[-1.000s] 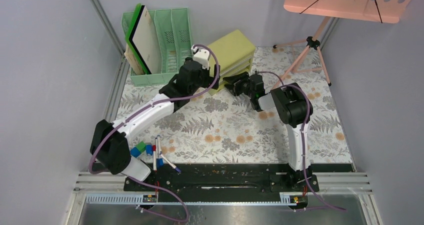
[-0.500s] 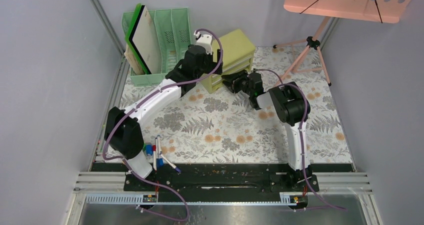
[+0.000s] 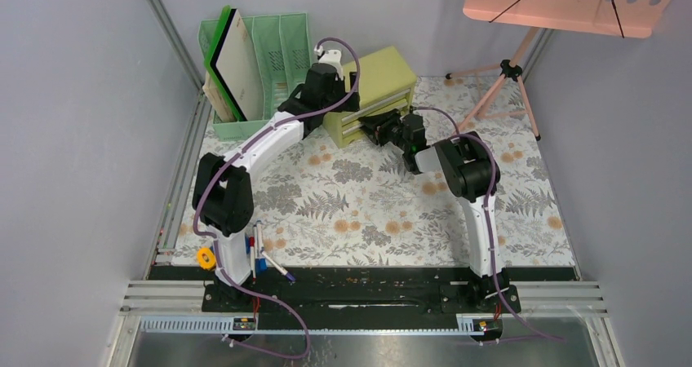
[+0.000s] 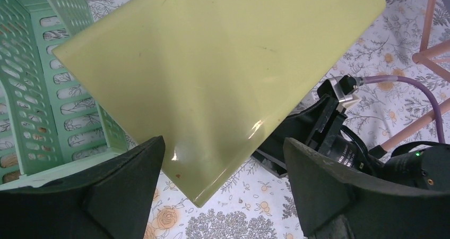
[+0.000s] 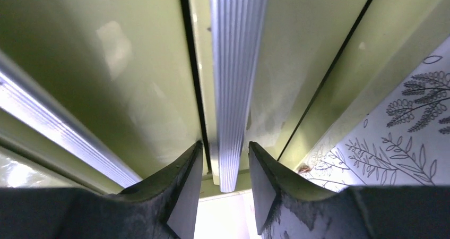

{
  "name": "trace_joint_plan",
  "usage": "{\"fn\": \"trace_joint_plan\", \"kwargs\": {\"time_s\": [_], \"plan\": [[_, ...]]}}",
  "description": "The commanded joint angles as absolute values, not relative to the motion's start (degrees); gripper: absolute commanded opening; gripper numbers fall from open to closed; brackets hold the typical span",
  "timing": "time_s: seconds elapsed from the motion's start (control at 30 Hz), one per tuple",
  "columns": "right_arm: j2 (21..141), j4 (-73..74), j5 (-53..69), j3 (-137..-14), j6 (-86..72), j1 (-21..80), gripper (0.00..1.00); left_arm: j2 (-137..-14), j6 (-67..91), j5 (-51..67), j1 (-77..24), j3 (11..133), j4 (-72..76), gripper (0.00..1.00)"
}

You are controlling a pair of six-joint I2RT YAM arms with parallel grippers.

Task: Organize the desk
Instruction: Open the drawer in the storage box.

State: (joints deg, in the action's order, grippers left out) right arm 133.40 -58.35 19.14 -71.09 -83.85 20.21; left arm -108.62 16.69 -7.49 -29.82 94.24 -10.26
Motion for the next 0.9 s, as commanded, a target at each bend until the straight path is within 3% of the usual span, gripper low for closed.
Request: {"fn": "trace_joint_plan", "kwargs": {"time_s": [0.0,0.13,0.4,0.87], "plan": [[135.27,-55.86,19.03,-74.6,-84.21,19.95,0.43,-108.97,17.73,-4.53,-29.61,96.77,-10.74,0.83],[135.96,-55.42,18.74,-76.32,-84.12,20.0,0.39,-109.29,17.32,-4.47,-29.53,96.35,-10.97,0.83],[135.22,-57.36,18.55,-75.4,-83.82,20.04,0.0,-109.85,16.91,-5.35,-29.41,96.14,-12.14,0.83],[126.22,-64.22,17.21,-59.48,-83.97,19.99,0.0,-110.61,15.8,-4.85,-28.67,94.99,-13.48,0.84]]}}
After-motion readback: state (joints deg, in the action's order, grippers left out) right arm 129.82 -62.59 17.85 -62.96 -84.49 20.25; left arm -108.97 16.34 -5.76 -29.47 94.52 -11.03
